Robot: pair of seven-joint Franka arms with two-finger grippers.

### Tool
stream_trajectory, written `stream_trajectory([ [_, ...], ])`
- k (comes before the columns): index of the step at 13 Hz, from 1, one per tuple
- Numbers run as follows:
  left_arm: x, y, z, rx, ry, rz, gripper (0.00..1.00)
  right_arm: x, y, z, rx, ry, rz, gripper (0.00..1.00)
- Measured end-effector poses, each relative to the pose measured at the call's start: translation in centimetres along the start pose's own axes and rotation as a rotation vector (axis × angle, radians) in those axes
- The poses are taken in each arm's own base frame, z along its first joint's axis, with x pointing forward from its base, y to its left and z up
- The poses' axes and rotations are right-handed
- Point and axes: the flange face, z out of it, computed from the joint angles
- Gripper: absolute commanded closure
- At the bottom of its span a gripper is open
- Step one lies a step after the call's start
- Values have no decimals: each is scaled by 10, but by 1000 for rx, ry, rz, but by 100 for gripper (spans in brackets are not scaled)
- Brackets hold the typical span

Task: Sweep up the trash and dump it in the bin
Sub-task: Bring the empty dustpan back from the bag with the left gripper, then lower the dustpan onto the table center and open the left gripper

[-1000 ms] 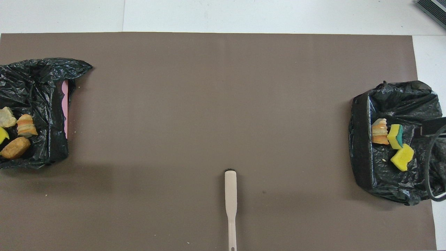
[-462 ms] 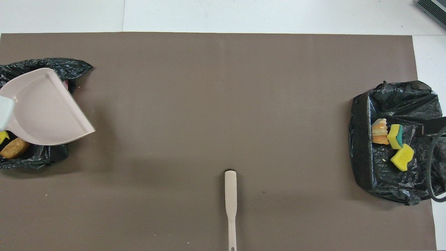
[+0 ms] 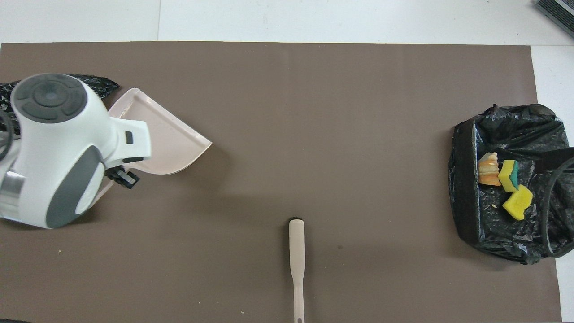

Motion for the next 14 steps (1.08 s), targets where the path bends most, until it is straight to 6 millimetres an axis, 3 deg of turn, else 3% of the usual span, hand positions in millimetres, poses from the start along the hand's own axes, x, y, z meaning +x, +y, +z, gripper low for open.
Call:
stream_trajectory([
  [4, 79, 109, 26, -98, 99, -233, 100, 2, 1, -1, 1, 16, -11, 0],
  [9, 159, 197, 10, -162, 150, -485, 100, 2, 0, -1, 12, 16, -12, 0],
  [12, 205, 227, 18, -183, 180, -587, 100, 2, -1, -1, 22, 16, -12, 0],
  [14, 215, 232, 19, -195, 195, -588, 100, 2, 1, -1, 45, 14, -6, 0],
])
